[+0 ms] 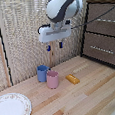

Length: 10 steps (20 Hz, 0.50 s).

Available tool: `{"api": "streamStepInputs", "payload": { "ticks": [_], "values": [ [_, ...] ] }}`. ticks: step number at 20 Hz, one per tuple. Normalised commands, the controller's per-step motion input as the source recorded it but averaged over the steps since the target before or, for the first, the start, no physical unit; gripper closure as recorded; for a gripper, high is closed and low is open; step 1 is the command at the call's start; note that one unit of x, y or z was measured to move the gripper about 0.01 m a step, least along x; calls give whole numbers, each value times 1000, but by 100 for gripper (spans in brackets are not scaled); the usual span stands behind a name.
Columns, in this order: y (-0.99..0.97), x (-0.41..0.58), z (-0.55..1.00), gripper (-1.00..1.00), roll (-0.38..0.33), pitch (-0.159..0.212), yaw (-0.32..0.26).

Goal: Propose to navigate your clamp on the clench of the first drawer. Use gentle force to register to the cabinet. Send posterior your swing mandate till over it lurks, a cup of pink essence. Fortify your grip after aiming concentric with the pink cup’s periphery. Manoeuvre the pink towards the cabinet's top. Drop your compression till the cup is resting inside.

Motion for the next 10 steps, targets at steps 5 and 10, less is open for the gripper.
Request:
{"api": "streamStepInputs", "payload": {
  "ticks": [5,10],
  "values": [
    [-195,-12,142,-100,-326,-112,143],
    [-211,-39,34,-100,-334,-100,145]
  ]
}}
